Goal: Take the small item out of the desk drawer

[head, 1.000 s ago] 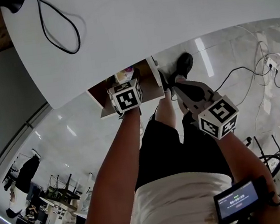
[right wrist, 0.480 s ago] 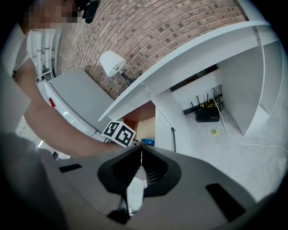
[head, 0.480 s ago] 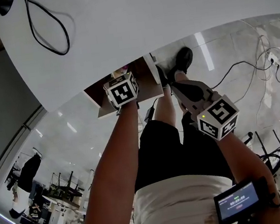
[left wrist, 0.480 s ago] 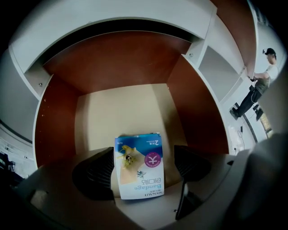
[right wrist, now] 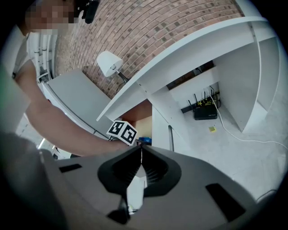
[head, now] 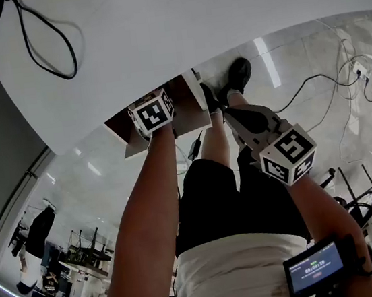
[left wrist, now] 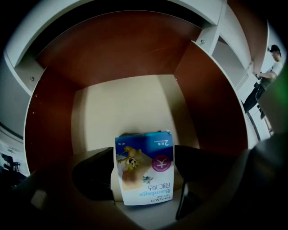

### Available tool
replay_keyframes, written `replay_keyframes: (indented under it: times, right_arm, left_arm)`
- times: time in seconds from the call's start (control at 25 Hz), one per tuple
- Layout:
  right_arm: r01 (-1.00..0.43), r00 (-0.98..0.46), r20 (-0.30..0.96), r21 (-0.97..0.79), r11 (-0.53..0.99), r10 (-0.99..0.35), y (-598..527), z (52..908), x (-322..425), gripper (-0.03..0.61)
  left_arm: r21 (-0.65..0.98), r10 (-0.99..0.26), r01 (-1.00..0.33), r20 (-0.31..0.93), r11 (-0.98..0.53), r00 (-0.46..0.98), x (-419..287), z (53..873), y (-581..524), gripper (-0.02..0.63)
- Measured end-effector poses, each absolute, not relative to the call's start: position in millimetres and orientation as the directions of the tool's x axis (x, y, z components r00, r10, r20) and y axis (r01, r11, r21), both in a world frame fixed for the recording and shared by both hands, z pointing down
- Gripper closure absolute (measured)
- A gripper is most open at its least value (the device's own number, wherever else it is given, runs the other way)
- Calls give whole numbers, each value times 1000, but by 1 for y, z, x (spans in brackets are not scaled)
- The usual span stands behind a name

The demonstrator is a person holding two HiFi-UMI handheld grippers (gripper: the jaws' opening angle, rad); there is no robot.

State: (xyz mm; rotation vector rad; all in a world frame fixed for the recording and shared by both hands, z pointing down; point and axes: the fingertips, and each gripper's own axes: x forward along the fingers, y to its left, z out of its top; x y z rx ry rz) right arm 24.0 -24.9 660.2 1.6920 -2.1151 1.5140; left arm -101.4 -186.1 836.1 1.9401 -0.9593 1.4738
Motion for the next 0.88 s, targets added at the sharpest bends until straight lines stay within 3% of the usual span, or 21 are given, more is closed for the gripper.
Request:
replay_keyframes:
  times: [0.48, 0.88]
  right_arm:
    - [-761, -395, 556, -644, -78, -731, -28, 660, 30, 572]
    - [-765, -429, 547, -643, -33, -718, -38, 653, 15, 572]
  left_arm:
    - [-37, -221, -799, 968, -600, 122, -108, 840, -184, 216]
    - [-10, -246, -804, 954, -594, 170, -114, 820, -184, 233]
